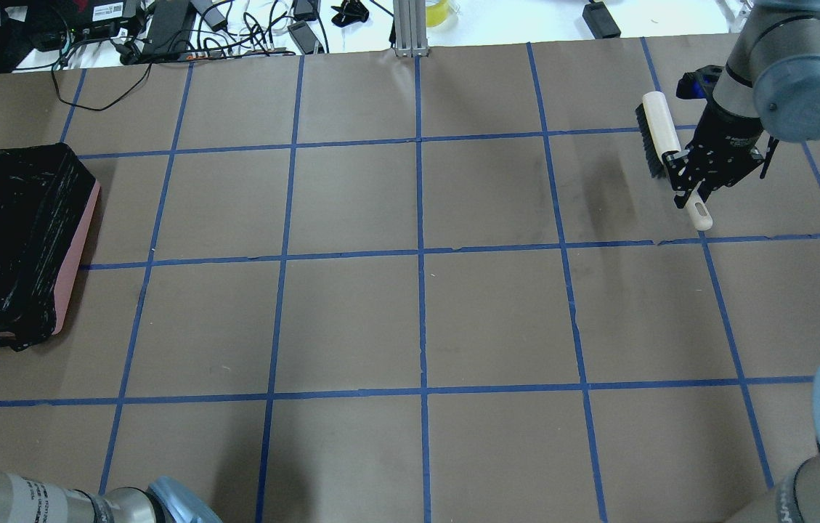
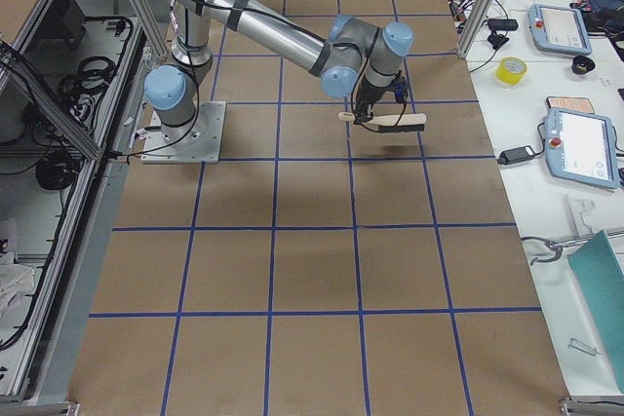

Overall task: Sweep and dump trash into bin
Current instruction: 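Tip the dustpan over the black bin with the left gripper to dump the items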

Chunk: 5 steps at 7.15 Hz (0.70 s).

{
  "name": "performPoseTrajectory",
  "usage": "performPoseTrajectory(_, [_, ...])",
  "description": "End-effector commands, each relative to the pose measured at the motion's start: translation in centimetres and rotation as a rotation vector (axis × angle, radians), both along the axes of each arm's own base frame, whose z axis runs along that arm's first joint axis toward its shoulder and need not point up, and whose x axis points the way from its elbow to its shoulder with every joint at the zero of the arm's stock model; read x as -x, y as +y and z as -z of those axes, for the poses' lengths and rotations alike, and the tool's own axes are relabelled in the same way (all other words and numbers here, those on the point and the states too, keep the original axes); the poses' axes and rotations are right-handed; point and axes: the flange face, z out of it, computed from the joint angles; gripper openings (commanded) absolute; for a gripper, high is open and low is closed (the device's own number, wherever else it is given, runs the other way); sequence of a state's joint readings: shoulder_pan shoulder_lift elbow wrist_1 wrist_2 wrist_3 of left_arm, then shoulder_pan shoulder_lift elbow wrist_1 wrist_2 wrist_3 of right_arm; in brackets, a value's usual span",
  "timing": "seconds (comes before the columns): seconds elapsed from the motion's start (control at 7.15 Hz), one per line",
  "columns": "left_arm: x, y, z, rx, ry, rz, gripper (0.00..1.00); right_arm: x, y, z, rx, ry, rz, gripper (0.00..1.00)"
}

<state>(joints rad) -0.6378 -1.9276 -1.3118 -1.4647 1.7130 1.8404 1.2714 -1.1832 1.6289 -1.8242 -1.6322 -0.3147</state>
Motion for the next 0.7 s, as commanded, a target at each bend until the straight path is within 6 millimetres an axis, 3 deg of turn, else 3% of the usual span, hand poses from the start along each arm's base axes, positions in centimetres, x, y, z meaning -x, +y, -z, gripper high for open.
performPoseTrajectory(0.0, [-0.1,-1.8,-0.4,-0.123,-0.15,0.08,0.0,4.2,-0.3,2.5,-0.007,-0.009,0.008,0.0])
performPoseTrajectory(0.42, [7.3,-8.0,-2.6,-0.347,-0.517,0.239,0.0,3.9,-0.2,2.6,-0.014,-0.021,0.027,0.0])
performPoseTrajectory(0.56, [9.6,-8.7,-2.1,-0.333,-0.599,0.252,0.0,4.1,-0.2,2.9,-0.018,-0.022,0.028,0.0])
